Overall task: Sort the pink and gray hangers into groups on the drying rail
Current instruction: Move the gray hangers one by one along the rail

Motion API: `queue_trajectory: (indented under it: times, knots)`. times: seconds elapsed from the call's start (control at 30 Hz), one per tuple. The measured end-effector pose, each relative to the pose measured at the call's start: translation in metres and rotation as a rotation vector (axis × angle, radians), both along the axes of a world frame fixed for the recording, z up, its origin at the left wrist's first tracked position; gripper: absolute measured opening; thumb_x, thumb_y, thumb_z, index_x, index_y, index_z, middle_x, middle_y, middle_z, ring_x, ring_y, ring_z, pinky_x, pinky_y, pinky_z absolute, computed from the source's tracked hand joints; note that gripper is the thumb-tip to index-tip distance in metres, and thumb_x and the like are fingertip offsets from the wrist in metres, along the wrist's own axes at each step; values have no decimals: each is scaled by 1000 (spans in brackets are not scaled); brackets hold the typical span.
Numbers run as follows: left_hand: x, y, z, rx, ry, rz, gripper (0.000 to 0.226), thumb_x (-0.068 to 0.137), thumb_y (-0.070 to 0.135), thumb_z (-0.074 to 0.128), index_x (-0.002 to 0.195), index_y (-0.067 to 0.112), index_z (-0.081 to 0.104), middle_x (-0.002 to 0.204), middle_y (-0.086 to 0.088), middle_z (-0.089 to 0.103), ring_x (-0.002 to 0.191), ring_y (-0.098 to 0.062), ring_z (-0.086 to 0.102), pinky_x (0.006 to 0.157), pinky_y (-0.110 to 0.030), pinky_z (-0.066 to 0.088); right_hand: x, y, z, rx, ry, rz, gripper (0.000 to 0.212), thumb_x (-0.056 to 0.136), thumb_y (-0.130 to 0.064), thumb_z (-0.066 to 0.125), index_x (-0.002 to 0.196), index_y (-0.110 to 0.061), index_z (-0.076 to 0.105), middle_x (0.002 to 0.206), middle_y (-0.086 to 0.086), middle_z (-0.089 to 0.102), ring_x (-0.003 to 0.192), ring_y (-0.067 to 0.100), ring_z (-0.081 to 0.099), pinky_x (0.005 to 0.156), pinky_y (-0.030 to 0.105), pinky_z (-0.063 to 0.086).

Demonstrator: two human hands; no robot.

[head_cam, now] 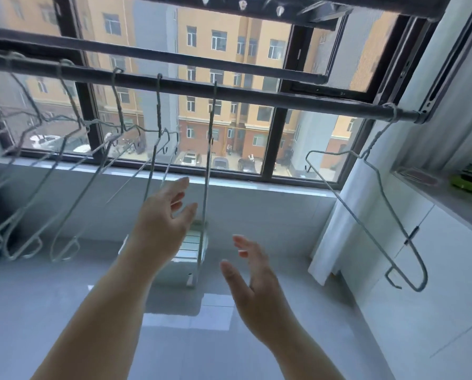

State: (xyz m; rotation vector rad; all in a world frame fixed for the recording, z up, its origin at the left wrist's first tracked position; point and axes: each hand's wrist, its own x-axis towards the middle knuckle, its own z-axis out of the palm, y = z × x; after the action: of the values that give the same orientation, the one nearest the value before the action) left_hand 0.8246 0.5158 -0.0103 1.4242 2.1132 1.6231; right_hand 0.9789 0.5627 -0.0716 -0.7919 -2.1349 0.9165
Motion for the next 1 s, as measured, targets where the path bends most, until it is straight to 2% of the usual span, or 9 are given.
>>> queue_trajectory:
  times: [0.1, 0.23, 0.4, 0.5, 0.57, 0.63, 0.7, 0.83, 1.0]
  knots:
    - [-5, -2, -12, -82, -58, -61, 45, 86, 12, 57, 130, 8, 46, 122, -11, 58, 103, -13, 55, 91, -25, 41, -28, -2, 1, -78, -15, 90, 49, 91, -36, 48, 136, -22, 32, 129, -9, 44, 119, 2, 40, 103, 17, 30]
    - [-1, 0, -24, -100, -139, -126, 40, 86, 11, 58, 125, 10, 51, 102, 4, 63, 102, -14, 61, 89, -23, 44, -45, -2, 2, -137, 2, 151, 47, 93, -27, 47, 137, -18, 33, 127, -3, 52, 117, 5, 47, 103, 25, 37]
    - [3, 5, -34, -70, -174, -130, 36, 84, 13, 61, 120, 18, 55, 100, 10, 65, 100, -10, 60, 89, -25, 46, -46, -2, 2, -178, 109, 169, 31, 93, -12, 46, 118, -30, 46, 82, -12, 65, 86, -1, 61, 84, 17, 46]
    - [8, 10, -33, -15, -248, -161, 25, 84, 25, 59, 109, 28, 59, 92, 18, 65, 87, 8, 61, 69, -4, 45, -37, 0, 2, -190, 166, 152, 33, 94, -9, 43, 108, -39, 44, 73, -10, 64, 79, 3, 62, 77, 13, 44]
    - [16, 15, -30, 23, -330, -196, 24, 82, 36, 53, 104, 29, 61, 88, 12, 67, 75, 12, 62, 56, -1, 43, -30, 2, 2, -208, 199, 121, 33, 94, -9, 42, 106, -40, 45, 73, -9, 64, 79, 4, 61, 79, 16, 45]
    - [25, 22, -28, 48, -398, -238, 22, 82, 37, 51, 100, 31, 62, 84, 8, 69, 67, 9, 62, 52, -3, 44, -23, 5, 3, -223, 234, 83, 33, 94, -8, 41, 105, -39, 46, 70, -11, 62, 78, 4, 61, 81, 20, 46]
    - [34, 28, -25, 53, -413, -275, 14, 85, 32, 52, 95, 37, 60, 79, 14, 71, 68, 11, 62, 56, -2, 44, -13, 8, 5, -223, 276, 53, 33, 94, -7, 42, 105, -38, 47, 66, -15, 62, 73, 2, 59, 79, 20, 48]
    - [56, 39, -21, 51, -379, -388, 19, 87, 30, 52, 94, 46, 56, 85, 37, 65, 86, 20, 57, 66, 5, 38, 12, 16, 9, -216, 370, -5, 31, 95, -6, 41, 106, -33, 50, 66, -16, 62, 64, 2, 59, 68, 15, 48]
    - [90, 52, -20, 47, -438, -537, 25, 88, 23, 51, 105, 42, 54, 101, 22, 62, 74, 11, 61, 61, -4, 46, 40, 22, 6, -242, 444, -104, 32, 96, -9, 40, 107, -35, 55, 69, -5, 62, 63, 7, 57, 65, 19, 48]
